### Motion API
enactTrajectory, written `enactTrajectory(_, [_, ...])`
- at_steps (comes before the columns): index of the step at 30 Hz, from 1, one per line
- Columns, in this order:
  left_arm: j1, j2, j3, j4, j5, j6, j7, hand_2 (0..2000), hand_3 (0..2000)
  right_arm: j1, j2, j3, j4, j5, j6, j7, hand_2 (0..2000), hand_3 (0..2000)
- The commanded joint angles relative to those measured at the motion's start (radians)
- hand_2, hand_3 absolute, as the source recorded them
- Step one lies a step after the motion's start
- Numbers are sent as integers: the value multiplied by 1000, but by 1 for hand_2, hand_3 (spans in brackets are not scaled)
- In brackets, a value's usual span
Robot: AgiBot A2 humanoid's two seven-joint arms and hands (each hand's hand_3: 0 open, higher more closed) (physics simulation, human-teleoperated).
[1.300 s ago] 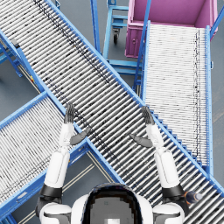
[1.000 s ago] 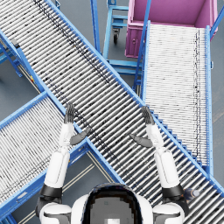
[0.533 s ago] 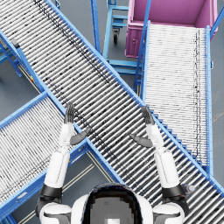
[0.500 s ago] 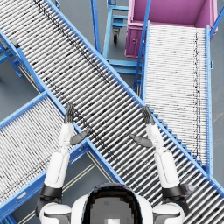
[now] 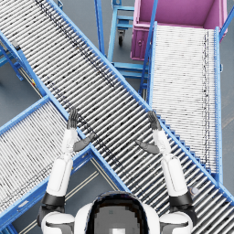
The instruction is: Pick up the oil and place it on the left assembly line, put the cola on the right, and keep Sprite still
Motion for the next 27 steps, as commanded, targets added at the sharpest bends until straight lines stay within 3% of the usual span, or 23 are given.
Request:
enactTrajectory(1, [0, 0, 0, 0, 0, 0, 0, 0, 0, 0, 0, 0, 0, 0, 0, 0, 0, 0])
enactTrajectory(27, [0, 0, 0, 0, 0, 0, 0, 0, 0, 0, 0, 0, 0, 0, 0, 0, 0, 0])
